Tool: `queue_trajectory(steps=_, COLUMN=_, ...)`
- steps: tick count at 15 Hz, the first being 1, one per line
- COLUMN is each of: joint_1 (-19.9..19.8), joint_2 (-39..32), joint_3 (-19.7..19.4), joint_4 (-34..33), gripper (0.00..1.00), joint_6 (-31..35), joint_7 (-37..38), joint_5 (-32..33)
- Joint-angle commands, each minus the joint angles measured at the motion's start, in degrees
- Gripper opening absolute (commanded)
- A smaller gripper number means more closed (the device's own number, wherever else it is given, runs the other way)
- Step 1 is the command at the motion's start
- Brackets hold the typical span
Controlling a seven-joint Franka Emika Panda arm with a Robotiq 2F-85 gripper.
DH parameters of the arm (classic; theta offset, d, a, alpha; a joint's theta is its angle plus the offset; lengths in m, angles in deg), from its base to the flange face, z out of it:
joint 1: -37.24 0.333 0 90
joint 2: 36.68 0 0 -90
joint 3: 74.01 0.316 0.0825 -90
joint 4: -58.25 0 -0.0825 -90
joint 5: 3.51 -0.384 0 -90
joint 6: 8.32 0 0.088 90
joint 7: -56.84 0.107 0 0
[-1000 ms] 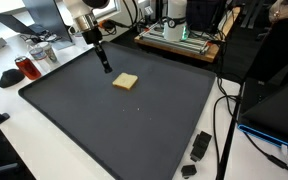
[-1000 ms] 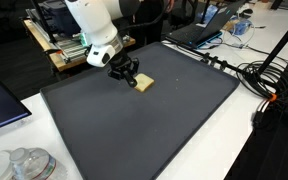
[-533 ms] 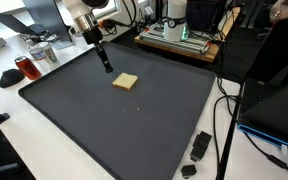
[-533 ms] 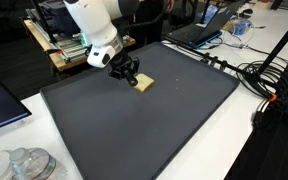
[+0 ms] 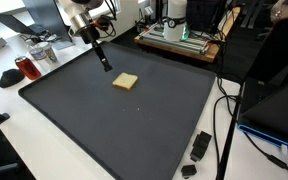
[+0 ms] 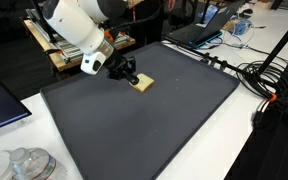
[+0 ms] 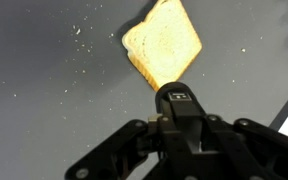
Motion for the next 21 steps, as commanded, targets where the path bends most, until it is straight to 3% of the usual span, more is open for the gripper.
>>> queue_trajectory(steps=1, joint_1=-1.2, joint_2=-2.6, joint_3=-0.1, joint_4=-1.6, gripper=0.05, joint_6=-1.1, joint_7=-5.6, joint_5=-6.6)
queue_trajectory(steps=12, joint_1=-4.1, joint_2=-11.0, joint_3=-2.5, joint_4=-7.3, gripper=0.05, joint_6=-7.9, joint_7=-12.4, joint_5=-18.2)
queue_trajectory(steps=21, joint_1=-4.3, joint_2=-16.4, joint_3=-3.2, joint_4=-10.7, gripper=0.05, joint_6=-11.1, joint_7=-13.2, joint_5=-21.6)
